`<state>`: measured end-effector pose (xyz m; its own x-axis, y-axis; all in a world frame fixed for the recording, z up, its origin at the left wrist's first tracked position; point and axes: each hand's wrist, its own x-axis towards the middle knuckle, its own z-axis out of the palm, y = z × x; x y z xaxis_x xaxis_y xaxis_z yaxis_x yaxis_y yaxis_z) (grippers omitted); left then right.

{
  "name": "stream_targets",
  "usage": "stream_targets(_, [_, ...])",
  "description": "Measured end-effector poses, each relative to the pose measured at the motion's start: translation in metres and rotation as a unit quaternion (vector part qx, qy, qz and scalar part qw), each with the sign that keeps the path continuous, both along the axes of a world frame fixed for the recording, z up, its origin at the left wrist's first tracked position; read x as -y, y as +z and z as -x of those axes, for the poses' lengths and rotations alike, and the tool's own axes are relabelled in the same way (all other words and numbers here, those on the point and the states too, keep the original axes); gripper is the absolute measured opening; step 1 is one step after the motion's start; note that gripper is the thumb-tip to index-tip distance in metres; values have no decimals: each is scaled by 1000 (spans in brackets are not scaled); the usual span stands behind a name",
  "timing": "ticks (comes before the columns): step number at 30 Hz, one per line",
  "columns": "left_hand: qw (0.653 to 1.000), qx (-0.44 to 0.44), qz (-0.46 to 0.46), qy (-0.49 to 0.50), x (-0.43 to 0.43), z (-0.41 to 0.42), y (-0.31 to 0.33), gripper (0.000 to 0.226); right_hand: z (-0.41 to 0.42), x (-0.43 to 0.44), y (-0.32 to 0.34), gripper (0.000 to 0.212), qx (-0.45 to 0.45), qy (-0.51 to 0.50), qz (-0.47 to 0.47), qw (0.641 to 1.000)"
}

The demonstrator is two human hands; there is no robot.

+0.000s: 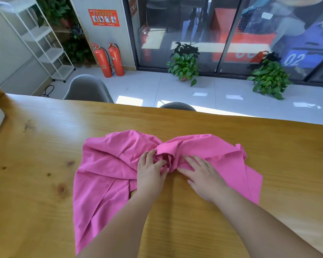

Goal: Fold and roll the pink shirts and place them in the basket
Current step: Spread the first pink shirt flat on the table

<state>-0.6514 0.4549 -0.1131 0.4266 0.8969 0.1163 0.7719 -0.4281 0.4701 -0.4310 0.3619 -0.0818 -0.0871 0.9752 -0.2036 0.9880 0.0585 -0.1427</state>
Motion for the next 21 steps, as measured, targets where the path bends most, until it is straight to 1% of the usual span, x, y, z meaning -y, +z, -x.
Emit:
stream_targets(2, [999, 34, 9, 10, -5, -4, 1, 10, 2, 4, 3, 62, 13, 18, 16, 1000])
stream_targets(5, [996, 89, 22, -10, -8, -1, 11, 5, 8, 5, 4, 67, 29, 33, 18, 999])
stream_targets(8, [990, 136, 30, -30, -6, 7, 29, 3, 18, -2, 6, 75, 14, 9, -2, 1000])
stream_targets(10, [990, 140, 21, -22, -3, 14, 39, 3, 25, -5, 10, 74, -5, -17, -25, 1000])
stream_targets(12, [990, 140, 16, 0, 0, 23, 48, 3, 28, -6, 16, 67, -13, -36, -56, 998])
stream_targets(13, [990, 139, 9, 8, 2, 28, 52, 4, 28, -5, 20, 59, -13, -43, -83, 996])
stream_targets(16, [991, 132, 0, 19, 12, 43, 62, 5, 18, 9, 29, 24, -13, -76, -175, 982])
stream_targets(17, [991, 132, 11, 22, 16, 47, 65, 7, 12, 18, 33, 18, -10, -94, -186, 978])
stream_targets(19, [992, 120, 25, 21, 25, 53, 69, 8, -1, 38, 43, 18, -9, -142, -155, 978])
stream_targets(20, [994, 104, 22, 14, 29, 56, 70, 8, -7, 48, 48, 22, -4, -163, -132, 978])
stream_targets(21, [996, 83, 14, 5, 34, 59, 69, 9, -13, 59, 49, 31, 1, -175, -109, 978])
